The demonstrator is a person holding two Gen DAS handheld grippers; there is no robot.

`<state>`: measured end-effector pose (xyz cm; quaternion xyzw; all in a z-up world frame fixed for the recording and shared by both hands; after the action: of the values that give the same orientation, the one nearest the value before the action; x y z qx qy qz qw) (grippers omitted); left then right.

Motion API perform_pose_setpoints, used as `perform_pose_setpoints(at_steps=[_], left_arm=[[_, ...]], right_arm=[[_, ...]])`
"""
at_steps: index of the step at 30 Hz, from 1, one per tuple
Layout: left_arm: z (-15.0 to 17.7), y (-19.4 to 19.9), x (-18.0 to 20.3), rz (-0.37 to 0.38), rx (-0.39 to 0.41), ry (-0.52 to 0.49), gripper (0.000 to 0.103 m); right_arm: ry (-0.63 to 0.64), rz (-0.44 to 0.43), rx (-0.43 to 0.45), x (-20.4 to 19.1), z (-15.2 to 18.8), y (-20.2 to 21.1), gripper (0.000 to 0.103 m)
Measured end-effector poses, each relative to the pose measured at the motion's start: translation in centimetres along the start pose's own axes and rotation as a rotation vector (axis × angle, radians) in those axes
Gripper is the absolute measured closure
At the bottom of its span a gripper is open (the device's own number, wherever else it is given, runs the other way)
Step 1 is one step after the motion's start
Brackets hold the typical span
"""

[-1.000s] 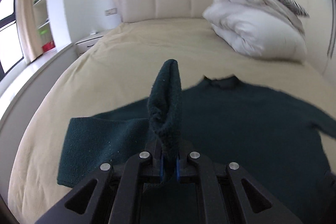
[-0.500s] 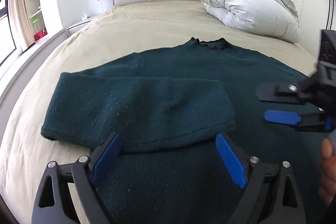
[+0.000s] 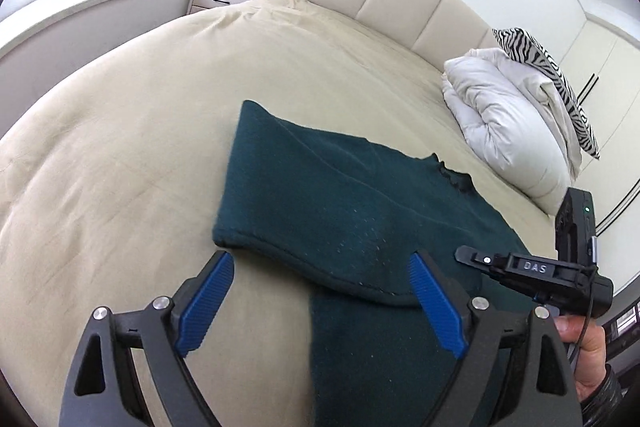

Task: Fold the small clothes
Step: 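Grasp the body side edge with the left gripper and fold it inward while the right gripper pins the sweater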

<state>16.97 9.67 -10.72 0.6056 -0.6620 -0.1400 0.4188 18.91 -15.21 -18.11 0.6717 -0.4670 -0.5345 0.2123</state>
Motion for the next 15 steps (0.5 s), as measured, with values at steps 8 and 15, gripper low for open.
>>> perform_pose_setpoints(at_steps=[8,15], left_arm=[[-4.5,-2.3,-1.7,-0.009,-0.012,0.026,0.013],[-6.8,-7.4,-0.1,-0.078,-0.080,-0.029,0.013]], right_arm=[[0.036,-0.023,0.152,1.0,-4.6,6.6,0.097],[-0.046,0.050,0.155,8.8,-6.6,7.3,0.097]])
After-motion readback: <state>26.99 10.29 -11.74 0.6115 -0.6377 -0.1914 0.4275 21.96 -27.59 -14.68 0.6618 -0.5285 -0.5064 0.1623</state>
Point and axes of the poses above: each gripper's, at about its wrist camera, not at the fingertips, and y roughly against the way its jaws point, x to its right, z to its underside, the point moved 7 cm from there along -y, roughly the way its jaws point, and after that the axes turned 4 degrees about -z, right-handed, at the moved point
